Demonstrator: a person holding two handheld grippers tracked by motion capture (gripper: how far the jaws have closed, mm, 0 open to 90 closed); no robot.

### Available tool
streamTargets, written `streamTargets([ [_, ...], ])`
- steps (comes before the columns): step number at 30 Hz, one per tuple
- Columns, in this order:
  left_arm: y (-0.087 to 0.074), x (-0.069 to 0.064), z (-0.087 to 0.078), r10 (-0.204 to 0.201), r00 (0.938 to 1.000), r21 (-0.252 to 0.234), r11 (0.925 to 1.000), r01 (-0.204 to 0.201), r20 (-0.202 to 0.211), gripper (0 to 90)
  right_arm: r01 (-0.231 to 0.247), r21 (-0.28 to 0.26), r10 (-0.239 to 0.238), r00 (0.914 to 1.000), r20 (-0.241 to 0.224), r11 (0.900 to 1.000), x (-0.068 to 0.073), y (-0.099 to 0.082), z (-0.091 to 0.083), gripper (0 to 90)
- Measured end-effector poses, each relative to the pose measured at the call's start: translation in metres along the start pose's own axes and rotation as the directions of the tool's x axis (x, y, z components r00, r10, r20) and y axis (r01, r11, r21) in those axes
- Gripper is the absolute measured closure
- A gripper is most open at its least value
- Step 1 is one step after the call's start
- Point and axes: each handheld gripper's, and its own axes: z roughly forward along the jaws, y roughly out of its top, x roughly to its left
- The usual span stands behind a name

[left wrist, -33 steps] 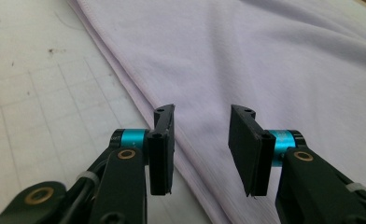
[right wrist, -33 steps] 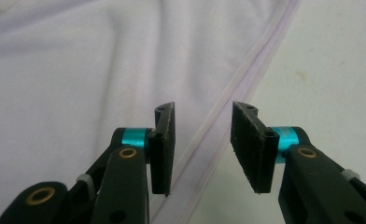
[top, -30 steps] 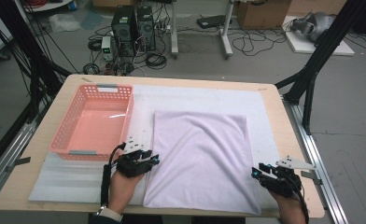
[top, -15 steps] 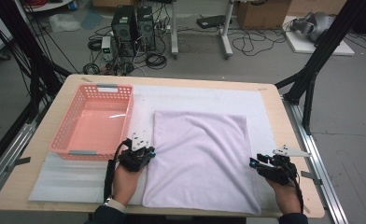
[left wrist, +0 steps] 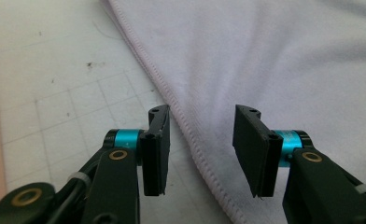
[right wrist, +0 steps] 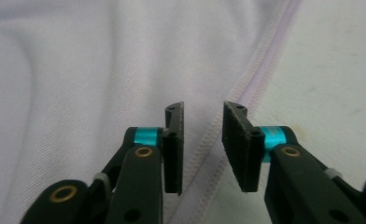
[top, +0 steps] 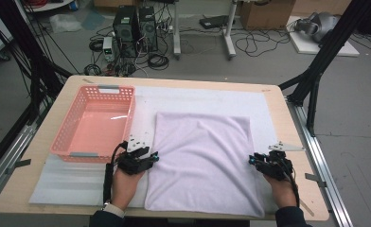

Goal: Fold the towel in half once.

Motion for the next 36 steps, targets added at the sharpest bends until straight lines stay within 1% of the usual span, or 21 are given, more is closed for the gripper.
streamTargets([
  [2, 0.0, 0.0, 0.001, -0.006, 1.0, 0.002, 1.0, 0.006, 0.004, 55.8, 0.015, 0.042, -0.016, 0.9999, 0.002, 0.999, 0.001, 0.0, 0.007, 77.5],
  [3, 0.0, 0.0, 0.002, -0.011, 0.9999, 0.002, 0.9999, 0.01, 0.005, 55.4, 0.016, 0.036, -0.015, 0.9999, -0.002, 0.9992, 0.0, 0.0, 0.007, 85.1],
  [4, 0.0, 0.001, 0.003, -0.01, 0.9999, 0.005, 0.9999, 0.01, 0.006, 54.9, 0.018, 0.041, -0.018, 0.9998, 0.001, 0.999, -0.002, 0.001, 0.006, 86.4],
  [6, 0.001, 0.0, 0.003, -0.016, 0.9999, 0.003, 0.9999, 0.016, 0.007, 54.4, 0.035, 0.039, -0.038, 0.997, 0.068, 0.9986, -0.005, 0.002, 0.001, 87.1],
  [7, 0.001, 0.001, 0.003, -0.015, 0.9998, 0.003, 0.9999, 0.015, 0.011, 54.1, 0.023, 0.035, -0.026, 0.9956, 0.09, 0.9991, -0.008, 0.001, -0.001, 87.1],
  [9, 0.002, 0.001, 0.004, -0.019, 0.9997, 0.004, 0.9998, 0.019, 0.013, 53.2, -0.01, 0.043, 0.007, 0.9964, 0.084, 0.999, -0.014, -0.001, -0.003, 86.3],
  [10, 0.002, 0.001, 0.005, -0.025, 0.9996, 0.002, 0.9997, 0.025, 0.012, 53.0, -0.024, 0.04, 0.021, 0.9971, 0.074, 0.9989, -0.014, -0.002, -0.002, 82.9],
  [12, 0.002, 0.002, 0.007, -0.03, 0.9995, 0.008, 0.9995, 0.03, 0.013, 53.1, -0.02, 0.015, 0.019, 0.9971, 0.073, 0.9997, -0.014, -0.003, -0.004, 69.8],
  [14, 0.002, 0.003, 0.009, -0.027, 0.9995, 0.017, 0.9995, 0.027, 0.015, 54.6, -0.04, -0.017, 0.041, 0.9972, 0.062, 0.999, -0.015, -0.002, -0.01, 69.1],
  [17, 0.001, 0.002, 0.01, 0.002, 0.9991, 0.032, 0.9995, -0.004, 0.042, 64.5, -0.059, -0.003, 0.059, 0.9978, 0.03, 0.9983, -0.013, -0.005, -0.018, 68.7],
  [19, 0.001, 0.0, 0.01, 0.036, 0.9981, 0.036, 0.9986, -0.038, 0.05, 77.3, -0.045, 0.022, 0.044, 0.9989, 0.015, 0.9988, -0.009, -0.011, -0.024, 69.1],
  [20, 0.001, -0.001, 0.01, 0.038, 0.9984, 0.035, 0.9986, -0.039, 0.042, 83.3, -0.032, 0.034, 0.032, 0.9995, 0.008, 0.9989, -0.007, -0.015, -0.026, 69.1],
  [21, 0.001, -0.001, 0.01, 0.035, 0.9988, 0.034, 0.9988, -0.036, 0.033, 84.6, -0.024, 0.042, 0.024, 0.9997, 0.001, 0.9988, -0.004, -0.018, -0.028, 69.1],
  [25, 0.001, -0.004, 0.008, 0.042, 0.999, 0.029, 0.9987, -0.041, -0.012, 85.7, -0.008, 0.057, 0.01, 0.9994, -0.034, 0.9984, 0.007, -0.028, -0.034, 69.5],
  [26, 0.001, -0.004, 0.008, 0.037, 0.9992, 0.028, 0.9989, -0.037, -0.014, 85.7, -0.004, 0.062, 0.007, 0.9991, -0.042, 0.998, 0.01, -0.029, -0.034, 71.1],
  [27, 0.001, -0.004, 0.008, 0.033, 0.9994, 0.029, 0.9991, -0.032, -0.013, 85.7, 0.012, 0.077, -0.009, 0.9992, -0.04, 0.997, 0.013, -0.029, -0.034, 76.3],
  [28, 0.001, -0.003, 0.008, 0.029, 0.9995, 0.029, 0.9992, -0.028, -0.011, 85.7, 0.04, 0.098, -0.037, 0.9989, -0.03, 0.9944, 0.016, -0.03, -0.033, 83.3],
  [30, 0.001, -0.003, 0.008, 0.027, 0.9996, 0.025, 0.9993, -0.026, -0.013, 85.6, 0.052, 0.105, -0.049, 0.9984, -0.026, 0.9932, 0.016, -0.029, -0.033, 86.4],
  [32, 0.002, -0.003, 0.008, 0.029, 0.9995, 0.027, 0.9992, -0.029, -0.016, 85.6, 0.077, 0.098, -0.08, 0.9965, 0.026, 0.9922, 0.015, -0.027, -0.035, 87.0],
  [34, 0.001, -0.003, 0.009, 0.026, 0.9995, 0.027, 0.9993, -0.026, -0.016, 85.6, 0.07, 0.078, -0.074, 0.996, 0.05, 0.9945, 0.011, -0.026, -0.037, 86.8],
  [36, 0.001, -0.003, 0.009, 0.024, 0.9997, 0.024, 0.9994, -0.023, -0.012, 85.2, 0.053, 0.086, -0.057, 0.9974, 0.044, 0.9949, 0.009, -0.027, -0.035, 82.7],
])
